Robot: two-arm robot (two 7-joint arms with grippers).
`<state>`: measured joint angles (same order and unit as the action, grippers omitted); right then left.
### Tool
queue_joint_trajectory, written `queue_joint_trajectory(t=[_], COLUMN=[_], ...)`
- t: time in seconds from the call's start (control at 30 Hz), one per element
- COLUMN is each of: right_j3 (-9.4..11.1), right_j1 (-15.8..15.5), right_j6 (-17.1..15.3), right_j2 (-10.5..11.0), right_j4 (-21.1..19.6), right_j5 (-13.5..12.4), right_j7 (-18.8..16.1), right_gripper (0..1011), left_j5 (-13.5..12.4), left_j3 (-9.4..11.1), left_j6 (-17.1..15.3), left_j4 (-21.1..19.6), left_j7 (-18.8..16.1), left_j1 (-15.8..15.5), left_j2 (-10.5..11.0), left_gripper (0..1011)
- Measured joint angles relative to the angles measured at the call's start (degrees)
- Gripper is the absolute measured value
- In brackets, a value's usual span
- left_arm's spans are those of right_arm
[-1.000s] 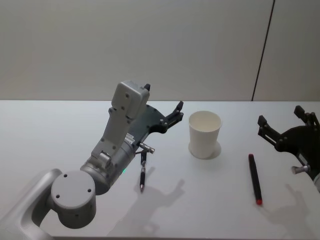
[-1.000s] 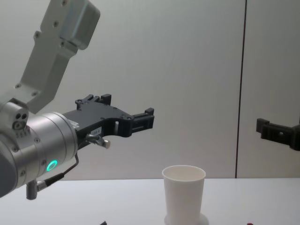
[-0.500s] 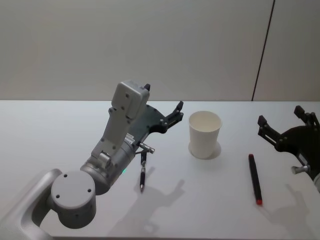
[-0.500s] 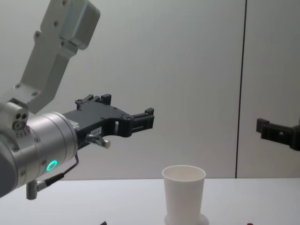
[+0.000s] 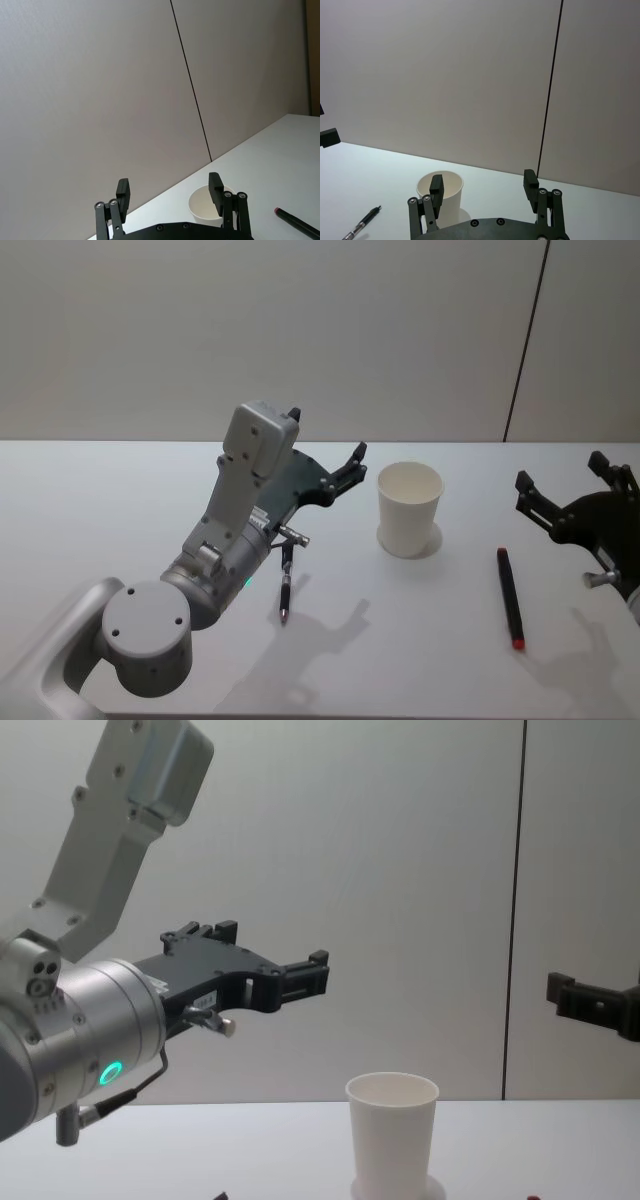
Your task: Place the pen into the pen holder.
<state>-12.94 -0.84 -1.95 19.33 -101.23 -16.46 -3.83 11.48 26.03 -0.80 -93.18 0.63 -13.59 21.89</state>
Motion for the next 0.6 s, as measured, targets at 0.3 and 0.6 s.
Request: queue_joint_trajectory(t=[0.3, 0.6], right_j3=[0.0, 0.1], right_j1=[0.0, 0.4], right_j6=[0.0, -0.5], right_j2=[0.0, -0.3], right_j4=[0.0, 0.2], right_j5=[0.0, 0.0], right_j7=[0.0, 0.2], right_gripper=[1001, 1001], left_j5=[0.0, 0.0], left_j3=[0.0, 0.0], left_j6=[0.0, 0.0], left_j4=[0.0, 0.0], left_j7=[0.0, 0.0], left_j1=[0.0, 0.0], left_j2=[0.0, 0.0], left_gripper=[1003, 1003])
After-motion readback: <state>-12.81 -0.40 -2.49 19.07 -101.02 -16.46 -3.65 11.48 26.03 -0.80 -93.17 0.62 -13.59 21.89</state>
